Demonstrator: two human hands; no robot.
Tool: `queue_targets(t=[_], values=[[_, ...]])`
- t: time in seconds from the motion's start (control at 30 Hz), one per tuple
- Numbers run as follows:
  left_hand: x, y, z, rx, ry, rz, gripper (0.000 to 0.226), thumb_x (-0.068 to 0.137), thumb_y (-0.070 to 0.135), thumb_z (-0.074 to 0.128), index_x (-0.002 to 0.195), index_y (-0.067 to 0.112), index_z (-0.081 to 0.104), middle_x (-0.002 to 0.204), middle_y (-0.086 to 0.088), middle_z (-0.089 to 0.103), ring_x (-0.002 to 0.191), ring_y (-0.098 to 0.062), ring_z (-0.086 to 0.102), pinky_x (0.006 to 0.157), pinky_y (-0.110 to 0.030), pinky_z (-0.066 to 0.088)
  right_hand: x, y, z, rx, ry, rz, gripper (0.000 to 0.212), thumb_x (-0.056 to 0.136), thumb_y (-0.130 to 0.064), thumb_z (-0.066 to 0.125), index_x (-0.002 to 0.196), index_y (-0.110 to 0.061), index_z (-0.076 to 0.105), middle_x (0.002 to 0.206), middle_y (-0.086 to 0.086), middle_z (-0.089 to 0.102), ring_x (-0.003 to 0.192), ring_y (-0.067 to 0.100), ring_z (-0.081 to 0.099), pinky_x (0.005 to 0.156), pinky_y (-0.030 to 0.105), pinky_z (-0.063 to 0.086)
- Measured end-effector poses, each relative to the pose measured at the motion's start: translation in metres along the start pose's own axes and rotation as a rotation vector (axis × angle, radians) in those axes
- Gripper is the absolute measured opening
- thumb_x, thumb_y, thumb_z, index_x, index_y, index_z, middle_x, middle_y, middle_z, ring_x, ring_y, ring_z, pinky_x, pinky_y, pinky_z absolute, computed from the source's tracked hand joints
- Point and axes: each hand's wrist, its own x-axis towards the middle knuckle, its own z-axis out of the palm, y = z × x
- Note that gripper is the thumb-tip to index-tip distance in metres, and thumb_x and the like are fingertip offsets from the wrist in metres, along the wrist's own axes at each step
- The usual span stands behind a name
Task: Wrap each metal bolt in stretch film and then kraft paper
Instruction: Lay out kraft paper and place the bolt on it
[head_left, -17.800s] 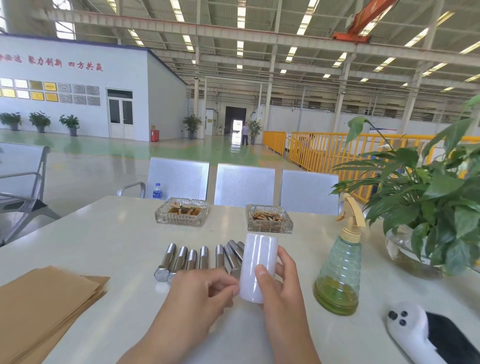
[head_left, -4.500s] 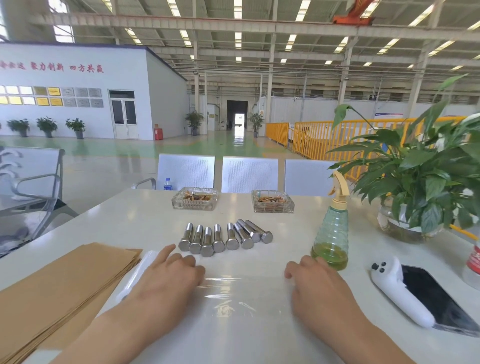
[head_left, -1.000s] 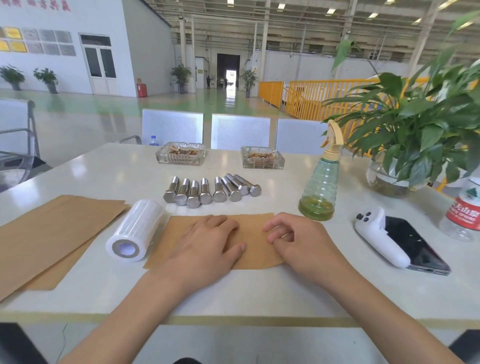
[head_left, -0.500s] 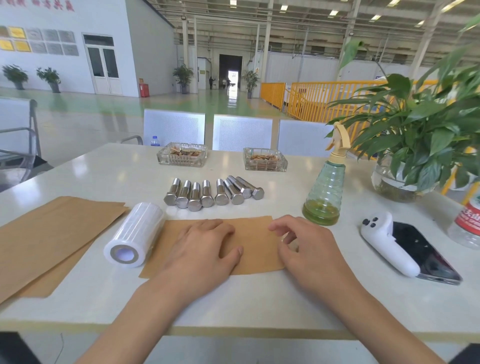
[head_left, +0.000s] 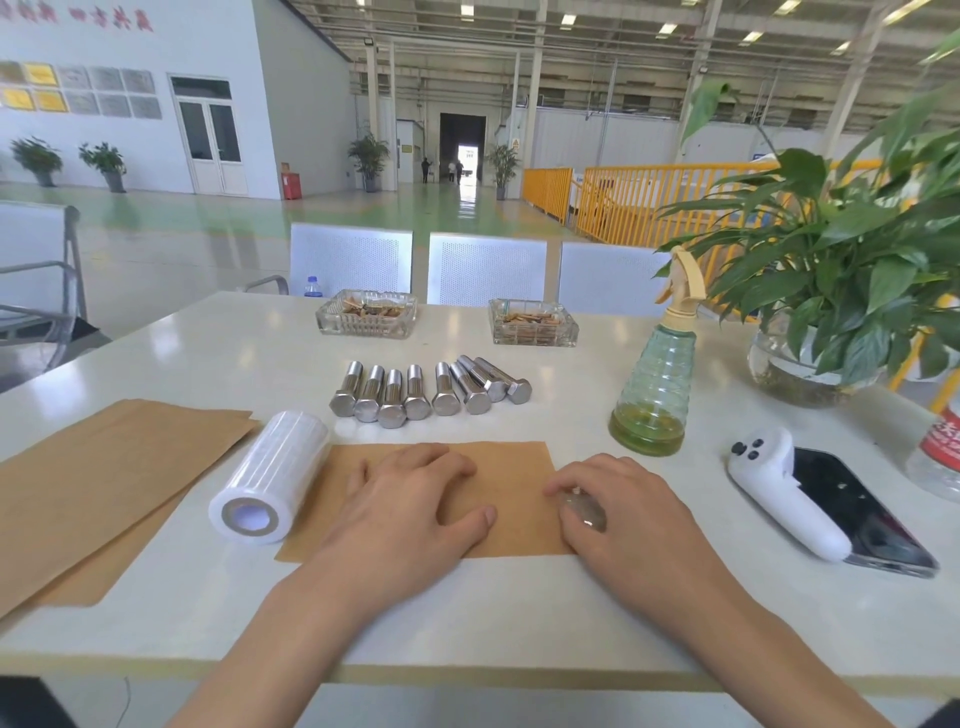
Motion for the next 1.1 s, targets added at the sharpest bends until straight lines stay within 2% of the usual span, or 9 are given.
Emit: queue_targets(t=[0.07,0.2,0.3,0.47,0.63,0.77,0.9,1.0,1.1], values=[[0.0,0.001,-0.001,0.007,-0.021,-0.001,0.055,0.086,0.076,0.044,0.135,0.05,0.046,0.144,0.027,0.04,0.142,-0.004,0.031,0.121,-0.053,0.019,-0.001,0.003,-0.001,-0.027,0.004,0.01,0.018,0.096,-0.033,0.056,0.109,-0.042,0.064,0.105,-0.026,0.058,0.103,-0.001,0.047,0.089,0.023,0.043],[-0.002,0.001,-0.004,-0.009,-0.036,-0.01,0.056,0.087,0.075,0.046,0.139,0.054,0.045,0.152,0.021,0.036,0.146,-0.005,0.025,0.123,-0.054,0.013,-0.002,0.007,-0.004,-0.091,0.001,0.036,0.014,0.096,-0.037,0.055,0.104,-0.043,0.065,0.104,-0.028,0.058,0.102,0.0,0.045,0.078,0.009,0.032],[-0.003,0.0,-0.005,-0.023,-0.048,-0.001,0.059,0.084,0.077,0.046,0.138,0.055,0.046,0.153,0.022,0.036,0.147,-0.003,0.025,0.123,-0.054,0.014,-0.003,0.009,-0.006,-0.119,0.005,0.072,0.017,0.096,-0.035,0.053,0.109,-0.043,0.062,0.103,-0.025,0.057,0.102,0.001,0.045,0.075,0.016,0.031],[-0.005,0.002,-0.007,-0.012,-0.073,-0.007,0.074,0.071,0.085,0.032,0.139,0.058,0.042,0.153,0.024,0.034,0.147,-0.002,0.024,0.124,-0.054,0.011,-0.006,0.01,-0.004,-0.138,0.015,0.104,0.025,0.099,-0.032,0.051,0.117,-0.042,0.065,0.113,-0.026,0.056,0.107,0.0,0.043,0.083,0.021,0.036],[-0.006,0.003,-0.007,0.034,-0.127,0.0,0.079,0.071,0.092,0.029,0.144,0.062,0.032,0.156,0.022,0.027,0.148,-0.003,0.016,0.123,-0.053,0.005,-0.008,0.01,-0.005,-0.155,0.006,0.132,0.028,0.099,-0.034,0.049,0.121,-0.044,0.064,0.117,-0.028,0.054,0.111,0.0,0.042,0.085,0.024,0.035],[-0.005,0.005,-0.008,0.064,-0.16,-0.003,0.078,0.07,0.092,0.031,0.143,0.063,0.029,0.154,0.022,0.024,0.148,-0.003,0.014,0.123,-0.053,0.003,-0.005,0.003,-0.009,-0.261,-0.033,0.162,0.037,0.098,-0.035,0.043,0.131,-0.045,0.056,0.127,-0.025,0.052,0.12,0.007,0.041,0.099,0.028,0.034],[-0.001,0.007,-0.009,0.081,-0.2,-0.007,0.078,0.068,0.093,0.031,0.14,0.063,0.026,0.153,0.022,0.022,0.147,-0.006,0.014,0.122,-0.055,0.005,0.005,-0.021,-0.011,-0.145,0.0,0.022,0.039,0.098,-0.036,0.047,0.135,-0.042,0.055,0.131,-0.02,0.052,0.121,0.007,0.039,0.098,0.027,0.037],[0.0,0.007,-0.009,0.088,-0.21,-0.002,0.078,0.069,0.092,0.031,0.142,0.062,0.026,0.152,0.021,0.022,0.147,-0.008,0.015,0.121,-0.056,0.006,0.021,-0.034,-0.005,-0.143,-0.1,-0.109,0.043,0.1,-0.034,0.047,0.143,-0.04,0.052,0.142,-0.016,0.046,0.131,0.007,0.035,0.107,0.027,0.034],[-0.003,0.006,-0.006,0.069,-0.176,-0.004,0.078,0.073,0.088,0.03,0.145,0.059,0.025,0.154,0.023,0.023,0.148,-0.005,0.014,0.123,-0.055,0.003,0.032,-0.035,0.001,-0.143,-0.248,-0.139,0.053,0.099,-0.028,0.045,0.15,-0.04,0.042,0.153,-0.015,0.039,0.141,0.01,0.029,0.115,0.029,0.028]])
